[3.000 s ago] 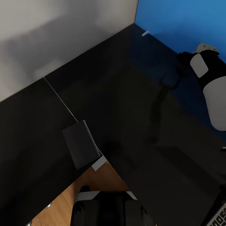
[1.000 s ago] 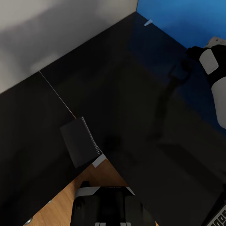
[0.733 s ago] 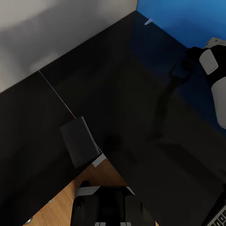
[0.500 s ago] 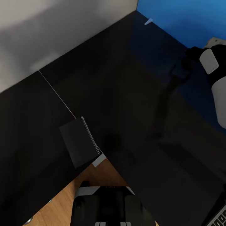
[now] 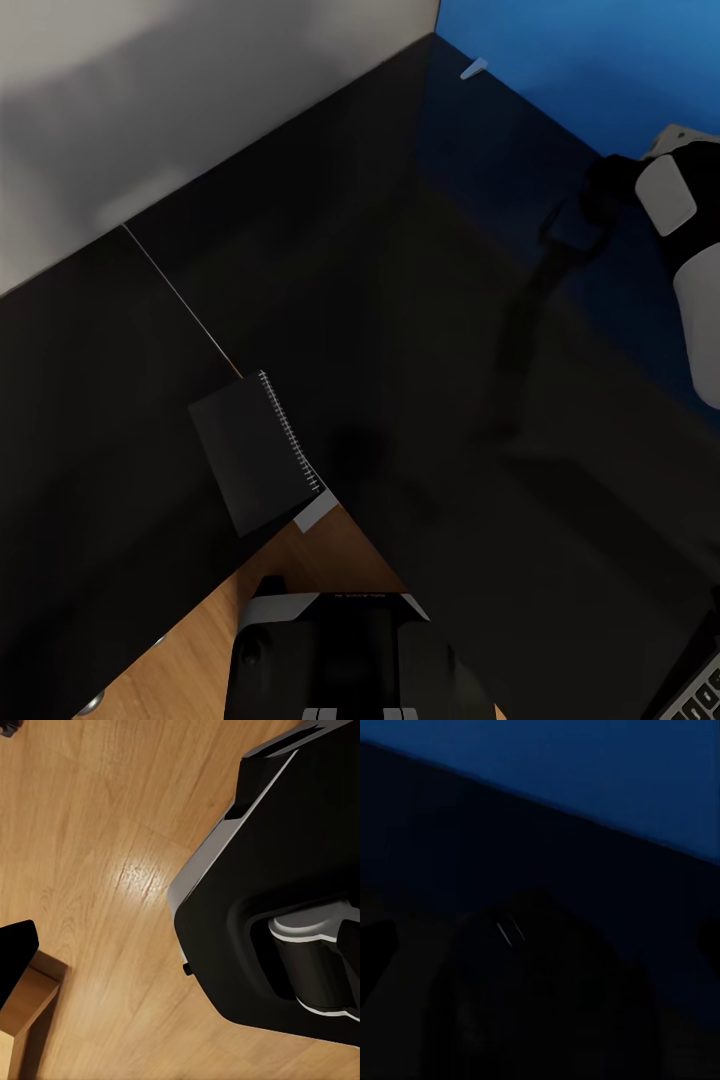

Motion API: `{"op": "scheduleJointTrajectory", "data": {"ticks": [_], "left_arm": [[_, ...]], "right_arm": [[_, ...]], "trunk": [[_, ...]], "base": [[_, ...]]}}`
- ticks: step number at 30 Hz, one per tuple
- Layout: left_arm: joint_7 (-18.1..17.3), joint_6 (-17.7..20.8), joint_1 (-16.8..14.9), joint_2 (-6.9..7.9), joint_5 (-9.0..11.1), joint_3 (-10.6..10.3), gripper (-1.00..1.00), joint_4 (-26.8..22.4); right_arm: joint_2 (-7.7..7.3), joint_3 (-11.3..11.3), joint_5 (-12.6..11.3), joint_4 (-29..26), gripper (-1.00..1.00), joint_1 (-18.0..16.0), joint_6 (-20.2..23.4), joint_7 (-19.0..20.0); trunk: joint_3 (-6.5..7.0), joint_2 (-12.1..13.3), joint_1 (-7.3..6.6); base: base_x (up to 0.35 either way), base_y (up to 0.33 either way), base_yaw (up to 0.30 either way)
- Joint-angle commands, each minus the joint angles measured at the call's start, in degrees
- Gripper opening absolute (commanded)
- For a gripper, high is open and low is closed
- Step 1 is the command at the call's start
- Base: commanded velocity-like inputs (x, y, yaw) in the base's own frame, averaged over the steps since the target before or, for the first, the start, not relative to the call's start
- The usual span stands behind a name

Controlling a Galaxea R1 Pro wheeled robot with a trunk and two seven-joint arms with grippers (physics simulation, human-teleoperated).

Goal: In the bedroom, organize the workspace by keeping the computer under the desk, ensuring the monitor is on the desk, placing the keyboard on the desk next to the monitor, placing the mouse on the desk next to the keyboard, moving the folder from the swivel chair onto the desk next to the mouse, stacking the notebook on top of the folder with the pen on top of the notebook, and positioning the swivel chair next to the desk.

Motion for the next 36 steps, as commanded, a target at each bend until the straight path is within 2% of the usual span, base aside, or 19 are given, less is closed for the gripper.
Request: {"op": "scheduleJointTrajectory", "data": {"ticks": [1, 9, 24, 36], "left_arm": [[-0.2, 0.1, 0.0, -0.04, 0.2, 0.1, 1.0, -0.1], [-0.2, 0.1, 0.0, -0.04, 0.2, 0.1, 1.0, -0.1], [-0.2, 0.1, 0.0, -0.04, 0.2, 0.1, 1.0, -0.1], [-0.2, 0.1, 0.0, -0.04, 0.2, 0.1, 1.0, -0.1]], "right_arm": [[-0.04, 0.3, -0.5, -0.1, 1.0, 0.0, 0.3, -0.4], [-0.04, 0.4, -0.5, -0.1, 1.0, 0.2, 0.5, -0.4], [-0.01, 0.4, -0.6, -0.1, 1.0, 0.3, 0.6, -0.3], [-0.01, 0.5, -0.6, -0.1, 1.0, 0.3, 0.6, -0.3]], "trunk": [[-0.02, 0.0, 0.01], [-0.12, 0.0, 0.01], [-1.2, 0.0, 0.01], [-1.36, 0.0, 0.01]], "base": [[0.0, 0.0, 0.0], [0.0, 0.0, 0.0], [0.0, 0.0, 0.003], [0.0, 0.0, 0.002]]}}
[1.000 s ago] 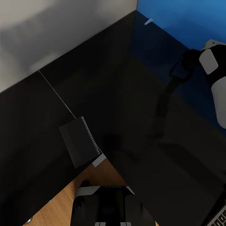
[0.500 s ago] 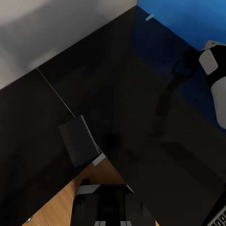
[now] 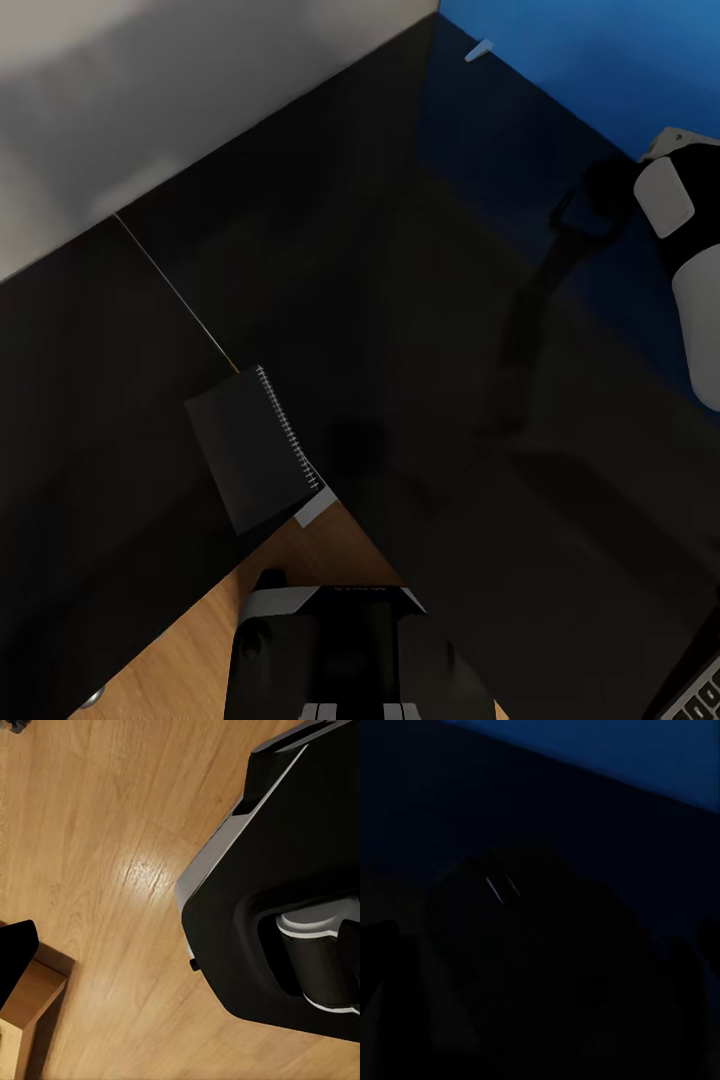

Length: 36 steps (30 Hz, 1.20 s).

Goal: In the bedroom, organize the workspace by keeping the computer under the desk, ensuring the monitor is on the desk, placing the keyboard on the desk next to the monitor, placing the mouse on the desk next to the keyboard, moving the folder from the swivel chair onto the desk next to the mouse, stacking the notebook on top of the folder with the pen on top of the notebook, and positioning the swivel chair next to the desk.

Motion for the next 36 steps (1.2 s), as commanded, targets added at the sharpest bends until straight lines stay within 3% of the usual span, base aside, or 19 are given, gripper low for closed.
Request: {"op": "scheduleJointTrajectory", "data": {"ticks": [1, 6, 7, 36], "left_arm": [[-0.2, 0.1, 0.0, -0.04, 0.2, 0.1, 1.0, -0.1], [-0.2, 0.1, 0.0, -0.04, 0.2, 0.1, 1.0, -0.1], [-0.2, 0.1, 0.0, -0.04, 0.2, 0.1, 1.0, -0.1], [-0.7, 0.1, 0.1, -0.04, 0.4, 0.2, 1.0, 0.0]], "right_arm": [[-0.04, 0.4, -0.4, 0.1, 1.0, 0.0, 0.5, -0.4], [-0.03, 0.4, -0.4, 0.1, 1.0, 0.0, 0.5, -0.4], [-0.03, 0.4, -0.4, 0.1, -1.0, 0.0, 0.5, -0.4], [-0.04, 0.0, -0.4, 0.1, -1.0, -0.1, 0.5, -0.8]], "trunk": [[-0.03, 0.0, 0.03], [-0.04, 0.0, 0.03], [-0.04, 0.0, 0.03], [-0.05, 0.0, 0.03]], "base": [[0.0, 0.0, 0.0], [0.0, 0.0, 0.0], [0.0, 0.0, 0.0], [0.0, 0.0, 0.0]]}}
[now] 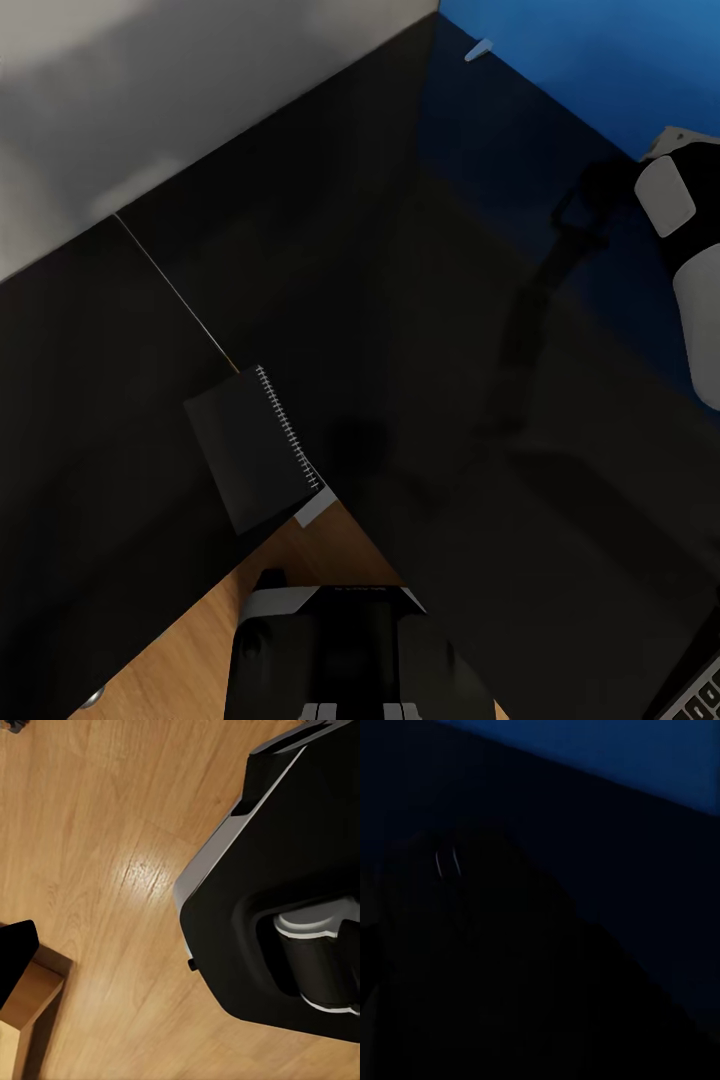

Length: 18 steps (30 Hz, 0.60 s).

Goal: In the bedroom, organize the workspace by keeping the computer under the desk, ensuring the monitor is on the desk, placing the keyboard on the desk next to the monitor, placing the mouse on the desk next to the keyboard, moving the folder from the swivel chair onto the desk next to the mouse, stacking the notebook on top of the folder with the pen on top of the notebook, and positioning the swivel chair next to the desk.

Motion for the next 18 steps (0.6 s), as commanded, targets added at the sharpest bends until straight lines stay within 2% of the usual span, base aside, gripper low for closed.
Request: {"op": "scheduleJointTrajectory", "data": {"ticks": [1, 3, 13, 18], "left_arm": [[-0.5, 0.1, 0.1, -0.04, 0.3, 0.1, 1.0, 0.0], [-0.7, 0.1, 0.1, -0.07, 0.4, 0.2, 1.0, 0.0], [-1.2, -0.4, 0.2, -0.24, 0.2, 0.3, 1.0, 0.4], [-1.1, -0.5, 0.2, -0.22, 0.2, 0.3, 1.0, 0.7]], "right_arm": [[0.0, 0.3, -0.8, 0.0, -1.0, 0.0, 0.4, -0.5], [0.04, 0.3, -0.8, -0.1, -1.0, 0.1, 0.4, -0.6], [0.28, 0.3, -0.7, -0.2, -1.0, 0.1, 0.4, -0.8], [0.37, 0.3, -0.7, -0.2, -1.0, 0.1, 0.4, -0.8]], "trunk": [[0.15, 0.4, -0.2], [0.51, 1.2, -0.64], [0.51, 1.2, -0.64], [0.51, 1.2, -0.64]], "base": [[0.0, 0.0, 0.0], [0.0, 0.0, 0.0], [-0.002, 0.0, 0.0], [-0.165, 0.0, 0.0]]}}
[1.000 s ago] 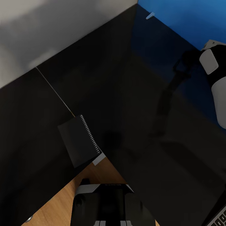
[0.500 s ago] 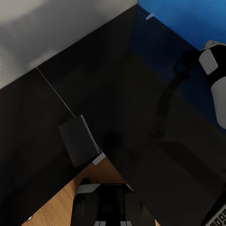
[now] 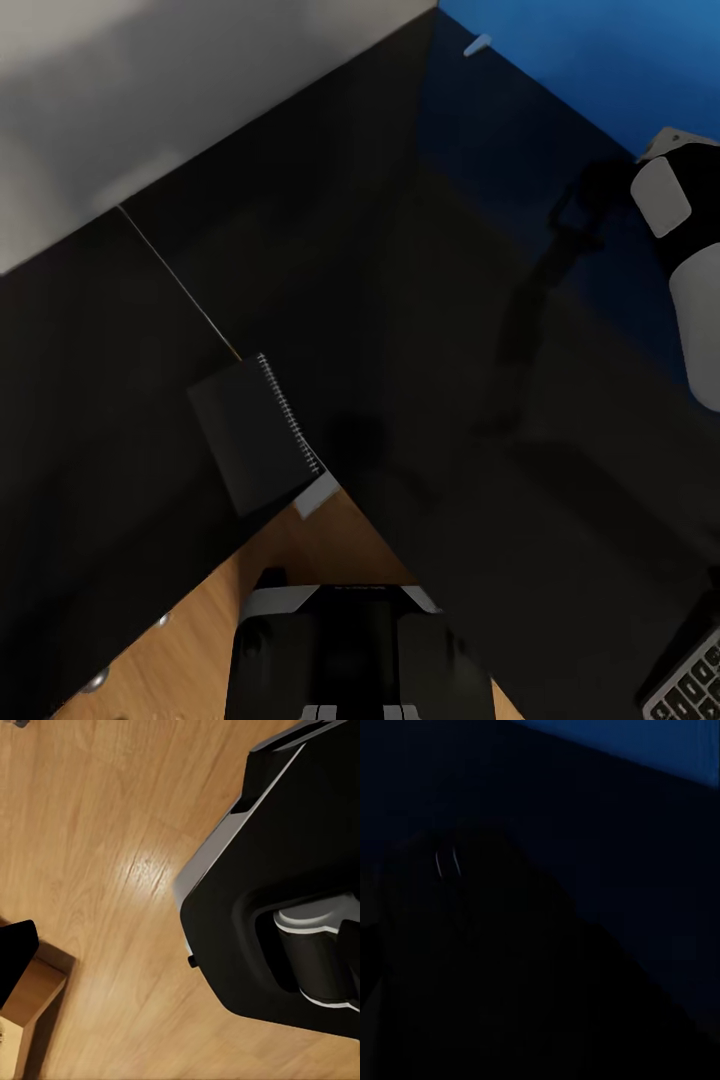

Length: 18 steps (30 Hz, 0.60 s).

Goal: In the bedroom, organize the workspace by keeping the computer under the desk, ensuring the monitor is on the desk, placing the keyboard on the desk next to the monitor, placing the mouse on the desk next to the keyboard, moving the folder from the swivel chair onto the desk next to the mouse, stacking the notebook on top of the folder with the pen on top of the notebook, and positioning the swivel chair next to the desk.

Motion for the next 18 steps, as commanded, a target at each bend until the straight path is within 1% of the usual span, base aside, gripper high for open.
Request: {"op": "scheduleJointTrajectory", "data": {"ticks": [1, 4, 9, 11, 13, 16, 17, 18], "left_arm": [[-0.2, 0.1, 0.0, 0.0, 0.2, 0.1, 1.0, 0.0], [-0.2, 0.1, 0.0, 0.03, 0.2, 0.1, 1.0, 0.0], [-0.2, 0.0, 0.0, -0.02, 0.2, 0.2, 1.0, 0.1], [-0.2, 0.0, 0.0, -0.03, 0.2, 0.2, 1.0, 0.1], [-0.1, 0.0, 0.0, -0.03, 0.2, 0.2, 1.0, 0.2], [-0.1, 0.0, 0.0, -0.03, 0.2, 0.3, 1.0, 0.2], [-0.1, 0.0, 0.0, -0.03, 0.2, 0.3, 1.0, 0.2], [-0.1, 0.0, 0.0, -0.03, 0.2, 0.3, 1.0, 0.2]], "right_arm": [[-0.02, 0.3, -0.7, -0.1, -1.0, 0.0, 0.2, -0.5], [-0.01, 0.4, -0.7, -0.1, -1.0, 0.0, 0.2, -0.5], [0.14, 0.4, -0.7, -0.1, -1.0, 0.0, 0.2, -0.5], [0.87, 0.5, -0.7, -0.3, -1.0, 0.0, 0.2, -0.5], [3.1, 0.5, -0.6, -2.0, -1.0, -0.1, 0.3, -0.6], [4.49, 0.5, -0.6, -3.9, -1.0, -0.1, 1.1, -0.6], [5.1, 0.6, -0.5, -5.4, -1.0, 0.0, 2.3, -0.7], [5.33, 0.6, -0.5, -6.2, -1.0, 0.0, 3.0, -0.7]], "trunk": [[-0.03, 0.0, -0.01], [-0.03, 0.0, -0.01], [-0.03, 0.0, -0.01], [-0.03, 0.0, -0.01], [-0.03, 0.0, -0.01], [-0.03, 0.0, -0.01], [-0.03, 0.0, -0.01], [-0.03, 0.0, -0.01]], "base": [[-0.278, 0.0, 0.0], [-0.215, 0.0, 0.0], [-0.075, 0.0, 0.0], [-0.112, 0.014, 0.0], [-0.2, 0.089, 0.0], [-0.209, 0.094, 0.0], [-0.119, 0.05, 0.0], [-0.095, 0.04, 0.0]]}}
